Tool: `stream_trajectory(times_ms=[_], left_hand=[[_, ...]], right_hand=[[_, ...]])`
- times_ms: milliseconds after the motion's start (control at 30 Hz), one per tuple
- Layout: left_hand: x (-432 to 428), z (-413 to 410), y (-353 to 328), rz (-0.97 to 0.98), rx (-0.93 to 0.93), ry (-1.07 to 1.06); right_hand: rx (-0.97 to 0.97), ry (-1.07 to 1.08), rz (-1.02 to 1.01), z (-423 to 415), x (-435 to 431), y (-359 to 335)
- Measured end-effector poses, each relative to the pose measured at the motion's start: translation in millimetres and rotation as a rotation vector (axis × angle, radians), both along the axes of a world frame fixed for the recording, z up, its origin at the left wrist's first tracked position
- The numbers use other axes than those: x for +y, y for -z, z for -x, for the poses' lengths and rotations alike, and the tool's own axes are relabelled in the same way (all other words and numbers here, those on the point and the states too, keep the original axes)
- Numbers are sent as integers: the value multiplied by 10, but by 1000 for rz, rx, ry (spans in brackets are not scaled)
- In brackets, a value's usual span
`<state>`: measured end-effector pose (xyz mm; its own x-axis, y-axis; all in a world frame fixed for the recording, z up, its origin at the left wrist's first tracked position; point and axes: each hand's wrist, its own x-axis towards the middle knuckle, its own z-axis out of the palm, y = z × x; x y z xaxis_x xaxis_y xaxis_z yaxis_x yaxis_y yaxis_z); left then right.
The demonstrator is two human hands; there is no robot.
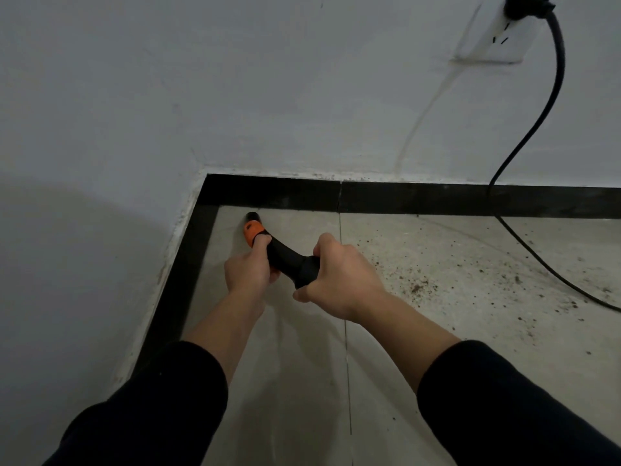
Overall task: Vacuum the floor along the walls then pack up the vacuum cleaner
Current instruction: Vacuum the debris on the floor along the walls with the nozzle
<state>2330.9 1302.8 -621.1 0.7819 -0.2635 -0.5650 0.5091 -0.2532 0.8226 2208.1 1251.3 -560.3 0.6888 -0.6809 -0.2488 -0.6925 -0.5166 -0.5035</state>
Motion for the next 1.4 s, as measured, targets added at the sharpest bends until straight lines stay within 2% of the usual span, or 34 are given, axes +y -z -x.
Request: stream_trajectory(times_ms=[367,1000,1400], left_hand=[[107,-78,-105,-89,-96,-135],[154,-95,-152,-42,-173,-150],[121,-232,-66,-26,-105,-137]], right_hand=[[-38,-35,-39,-228,133,52],[-71,-50,-26,-291,105,69],[-71,-47,-48,-339,85,145]])
